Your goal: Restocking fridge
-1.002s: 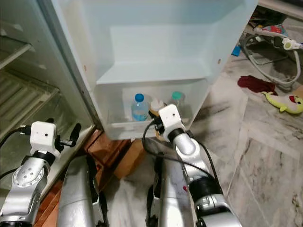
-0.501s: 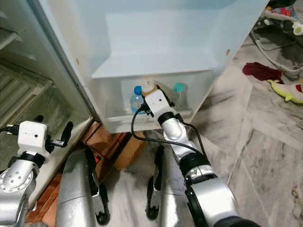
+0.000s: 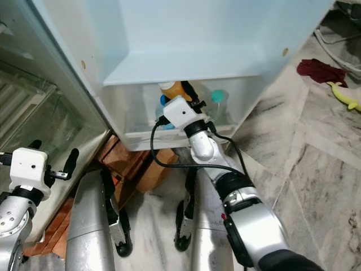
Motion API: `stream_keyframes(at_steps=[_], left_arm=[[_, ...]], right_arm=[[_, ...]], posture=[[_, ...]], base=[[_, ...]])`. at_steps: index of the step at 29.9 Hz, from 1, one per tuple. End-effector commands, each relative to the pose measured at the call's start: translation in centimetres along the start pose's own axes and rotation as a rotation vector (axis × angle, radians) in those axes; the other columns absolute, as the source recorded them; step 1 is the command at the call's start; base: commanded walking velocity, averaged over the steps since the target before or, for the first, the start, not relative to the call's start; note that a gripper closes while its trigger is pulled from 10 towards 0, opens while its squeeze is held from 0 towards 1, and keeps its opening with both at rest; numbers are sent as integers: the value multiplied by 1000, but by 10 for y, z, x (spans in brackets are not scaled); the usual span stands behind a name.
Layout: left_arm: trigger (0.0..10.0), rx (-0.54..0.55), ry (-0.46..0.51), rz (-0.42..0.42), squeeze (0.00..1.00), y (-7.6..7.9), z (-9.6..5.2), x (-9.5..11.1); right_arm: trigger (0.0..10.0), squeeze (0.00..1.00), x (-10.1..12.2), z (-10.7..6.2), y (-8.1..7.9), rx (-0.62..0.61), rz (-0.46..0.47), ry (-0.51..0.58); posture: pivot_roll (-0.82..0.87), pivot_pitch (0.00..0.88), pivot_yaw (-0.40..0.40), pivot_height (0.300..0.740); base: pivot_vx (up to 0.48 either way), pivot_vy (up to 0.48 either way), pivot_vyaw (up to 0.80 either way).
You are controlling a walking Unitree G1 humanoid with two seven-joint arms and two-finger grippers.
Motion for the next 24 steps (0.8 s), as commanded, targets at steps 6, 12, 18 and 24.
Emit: stream_keyframes(at_steps=[6,12,18,24], left_arm=[[10000,-2,-14,20,0,-1,-4,-1],[10000,-7,-10,27,0,0,-5,1],[10000,-20,-12,43,0,0,-8,1],[10000,-27,-10,48,0,0,-8,2]], right_arm=[[10000,0,-11,-11,-10,10,-4,-38],[10000,0,-45,-36,-17,25,9,-206],[10000,0,-59,-44,-15,30,55,-291],[10000,0,-72,-58,-11,-22,149,-365]], posture=[[245,328,-49,515],[253,337,-43,515],[256,348,-32,515],[256,353,-25,515]], base=[[0,0,0],[0,0,0],[0,0,0],[0,0,0]])
Point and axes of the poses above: a point about 5 cm out from each wrist's last joint towards the gripper, its own z axis pointing out of the wrist towards the gripper, its own x axis along the axis of the wrist's last joint, y = z × x, the point moved 5 cm from there along z, pointing out of the wrist towards the gripper, and after that the axes turned 4 degrees about z, right-handed, at the moved point
